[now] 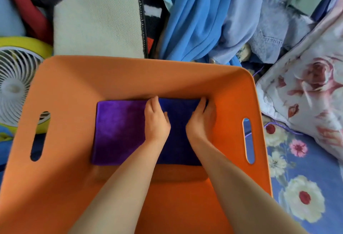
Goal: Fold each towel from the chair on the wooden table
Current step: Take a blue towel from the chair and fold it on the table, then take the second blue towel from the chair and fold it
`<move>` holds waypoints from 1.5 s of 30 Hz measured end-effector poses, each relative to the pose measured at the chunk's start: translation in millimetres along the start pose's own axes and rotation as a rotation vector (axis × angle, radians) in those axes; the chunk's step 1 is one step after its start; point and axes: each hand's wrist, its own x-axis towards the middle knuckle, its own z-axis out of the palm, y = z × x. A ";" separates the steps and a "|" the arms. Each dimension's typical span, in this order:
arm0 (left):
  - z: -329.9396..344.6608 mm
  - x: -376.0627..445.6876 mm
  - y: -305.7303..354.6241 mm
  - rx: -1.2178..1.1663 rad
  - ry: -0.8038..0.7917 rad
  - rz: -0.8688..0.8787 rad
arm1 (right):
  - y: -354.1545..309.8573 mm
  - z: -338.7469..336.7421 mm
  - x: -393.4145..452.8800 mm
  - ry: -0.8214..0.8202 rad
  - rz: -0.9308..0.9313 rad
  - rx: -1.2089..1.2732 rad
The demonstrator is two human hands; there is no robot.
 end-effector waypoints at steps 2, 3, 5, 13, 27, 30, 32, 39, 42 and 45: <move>3.3 -10.3 -14.8 0.241 0.054 0.282 | 8.9 3.1 -8.6 -0.029 -0.226 -0.136; 4.4 -14.8 -22.9 0.364 -0.019 0.346 | 16.1 5.2 -11.0 -0.053 -0.301 -0.237; 9.7 -20.9 -39.1 0.528 -0.230 0.297 | 29.9 7.6 -11.9 -0.125 -0.324 -0.353; 23.9 -11.0 -49.3 0.695 -0.335 0.215 | 42.1 15.4 5.2 -0.376 -0.223 -0.366; -103.0 -26.3 76.9 0.786 -0.270 0.169 | -34.7 -117.4 -20.5 -0.346 -0.344 -0.299; -161.0 -35.2 128.1 0.801 -0.192 0.216 | -62.1 -182.7 -38.6 -0.207 -0.464 -0.349; -197.5 -48.3 161.2 0.818 -0.147 0.240 | -79.4 -223.5 -56.3 -0.125 -0.485 -0.362; -302.1 -148.2 253.7 0.857 0.038 0.308 | -124.7 -359.8 -151.7 0.221 -0.614 -0.304; -333.6 -215.1 276.9 0.870 0.083 0.331 | -120.8 -408.8 -217.5 0.306 -0.673 -0.259; -356.6 -267.9 292.7 0.884 0.094 0.344 | -109.3 -445.2 -269.3 0.392 -0.714 -0.279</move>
